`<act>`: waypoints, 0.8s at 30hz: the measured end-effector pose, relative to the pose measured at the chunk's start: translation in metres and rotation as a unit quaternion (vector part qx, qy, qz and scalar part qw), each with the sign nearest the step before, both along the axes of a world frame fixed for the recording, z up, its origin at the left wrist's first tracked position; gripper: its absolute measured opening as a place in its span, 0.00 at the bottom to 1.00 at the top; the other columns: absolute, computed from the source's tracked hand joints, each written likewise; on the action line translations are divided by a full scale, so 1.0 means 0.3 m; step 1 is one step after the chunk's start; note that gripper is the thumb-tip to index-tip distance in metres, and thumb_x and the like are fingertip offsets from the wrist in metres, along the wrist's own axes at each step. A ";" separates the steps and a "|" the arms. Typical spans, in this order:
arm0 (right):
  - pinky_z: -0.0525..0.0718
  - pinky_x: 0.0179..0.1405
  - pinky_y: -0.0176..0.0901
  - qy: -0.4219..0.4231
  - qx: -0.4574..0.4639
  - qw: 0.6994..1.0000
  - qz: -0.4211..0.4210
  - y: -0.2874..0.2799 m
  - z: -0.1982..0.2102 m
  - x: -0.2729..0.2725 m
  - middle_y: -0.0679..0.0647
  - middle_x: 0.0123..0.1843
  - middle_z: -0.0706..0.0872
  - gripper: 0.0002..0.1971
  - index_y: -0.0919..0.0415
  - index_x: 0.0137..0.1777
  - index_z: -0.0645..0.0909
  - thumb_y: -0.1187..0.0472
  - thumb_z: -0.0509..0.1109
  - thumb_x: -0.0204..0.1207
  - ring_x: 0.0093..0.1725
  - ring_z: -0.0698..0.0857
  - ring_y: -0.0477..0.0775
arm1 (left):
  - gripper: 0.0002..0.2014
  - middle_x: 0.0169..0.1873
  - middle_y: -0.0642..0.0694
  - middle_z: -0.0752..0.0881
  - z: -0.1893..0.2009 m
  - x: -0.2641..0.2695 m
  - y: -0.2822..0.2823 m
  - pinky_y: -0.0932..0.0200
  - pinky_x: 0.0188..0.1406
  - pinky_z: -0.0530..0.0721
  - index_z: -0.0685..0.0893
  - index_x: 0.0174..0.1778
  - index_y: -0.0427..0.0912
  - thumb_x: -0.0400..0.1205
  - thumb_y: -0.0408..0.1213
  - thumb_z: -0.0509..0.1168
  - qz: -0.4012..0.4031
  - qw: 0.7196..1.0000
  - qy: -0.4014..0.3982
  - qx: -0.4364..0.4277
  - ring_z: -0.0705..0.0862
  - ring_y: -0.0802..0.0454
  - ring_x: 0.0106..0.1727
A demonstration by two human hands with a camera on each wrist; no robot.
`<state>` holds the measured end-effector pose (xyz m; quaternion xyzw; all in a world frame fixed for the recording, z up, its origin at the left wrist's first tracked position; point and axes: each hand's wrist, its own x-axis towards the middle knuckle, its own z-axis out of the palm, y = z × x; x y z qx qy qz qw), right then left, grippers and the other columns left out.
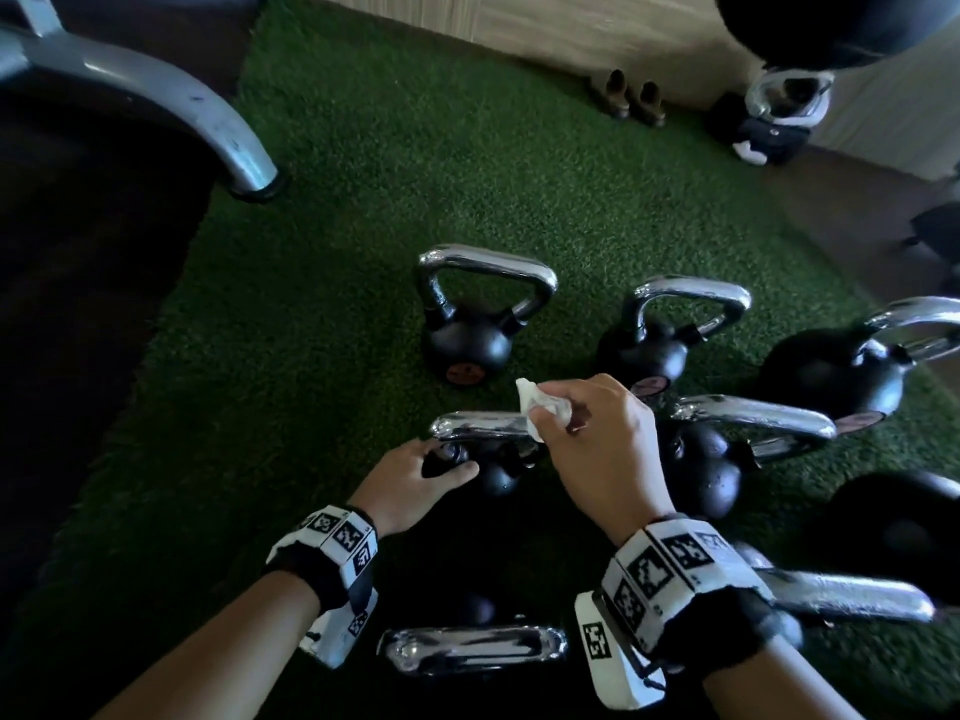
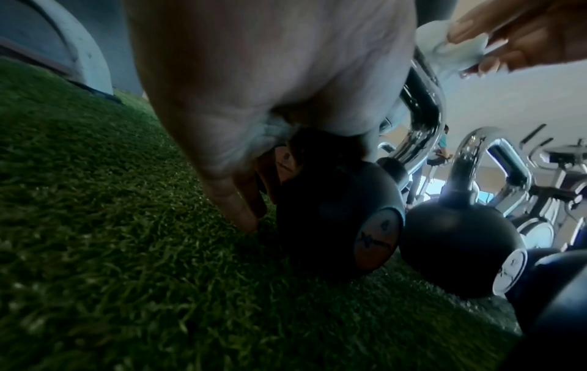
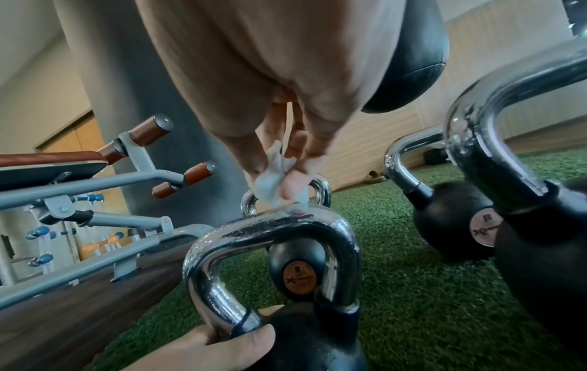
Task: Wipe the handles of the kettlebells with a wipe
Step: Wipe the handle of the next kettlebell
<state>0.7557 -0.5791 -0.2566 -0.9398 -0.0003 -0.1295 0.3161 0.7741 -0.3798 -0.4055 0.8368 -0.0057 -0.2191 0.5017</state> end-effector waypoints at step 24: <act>0.84 0.40 0.33 0.160 -0.035 0.986 0.018 -0.189 -0.138 0.060 0.54 0.32 0.88 0.09 0.55 0.38 0.88 0.60 0.74 0.80 0.35 0.88 0.51 | 0.08 0.52 0.67 0.92 0.005 -0.033 -0.023 0.67 0.59 0.81 0.90 0.52 0.64 0.81 0.59 0.73 0.053 0.996 -0.008 -0.074 0.87 0.72 0.56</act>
